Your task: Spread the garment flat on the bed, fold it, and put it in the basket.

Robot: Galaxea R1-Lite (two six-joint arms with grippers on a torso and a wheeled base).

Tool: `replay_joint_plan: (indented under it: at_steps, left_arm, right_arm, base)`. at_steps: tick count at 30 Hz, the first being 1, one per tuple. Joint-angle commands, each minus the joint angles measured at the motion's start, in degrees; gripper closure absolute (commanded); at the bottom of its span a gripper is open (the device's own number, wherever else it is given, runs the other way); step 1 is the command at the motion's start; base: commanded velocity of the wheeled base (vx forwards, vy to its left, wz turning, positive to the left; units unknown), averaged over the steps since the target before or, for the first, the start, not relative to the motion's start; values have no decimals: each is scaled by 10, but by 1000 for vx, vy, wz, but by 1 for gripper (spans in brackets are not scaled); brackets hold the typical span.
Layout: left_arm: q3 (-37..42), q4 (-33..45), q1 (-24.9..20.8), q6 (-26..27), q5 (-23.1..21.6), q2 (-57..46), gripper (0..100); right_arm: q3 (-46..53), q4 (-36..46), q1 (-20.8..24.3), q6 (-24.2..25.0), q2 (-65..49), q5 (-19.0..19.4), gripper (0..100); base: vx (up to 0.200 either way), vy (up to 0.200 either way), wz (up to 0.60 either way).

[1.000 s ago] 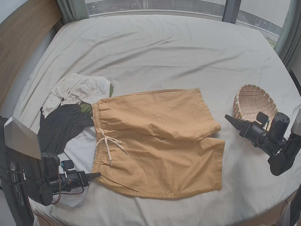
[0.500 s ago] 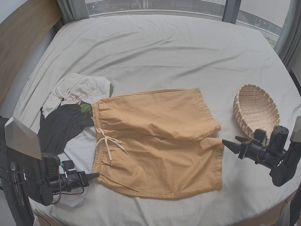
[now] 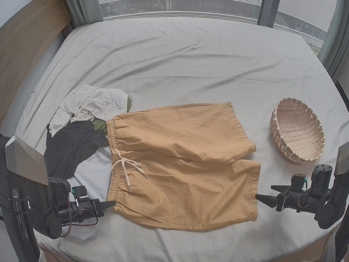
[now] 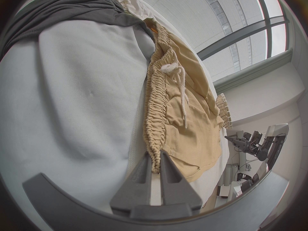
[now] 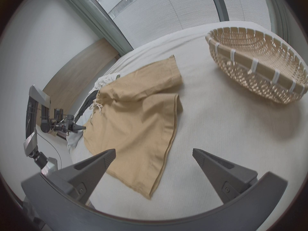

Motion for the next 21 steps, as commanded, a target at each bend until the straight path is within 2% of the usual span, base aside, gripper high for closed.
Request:
replay_joint_plan:
  at_steps: [1,18,21]
  left_arm:
    - [1,-1,-1,0,0,0,100]
    - [2,-1,-6,1,1,1,100]
    - [2,-1,-6,1,2,2,100]
  right_arm:
    - [17,0,9,-6,49,0,0]
    - [17,12,54,-3,83,1,0]
    - [17,35,62,-3,81,1,0]
  base:
    - [0,0,0]
    - [0,0,0]
    - [0,0,0]
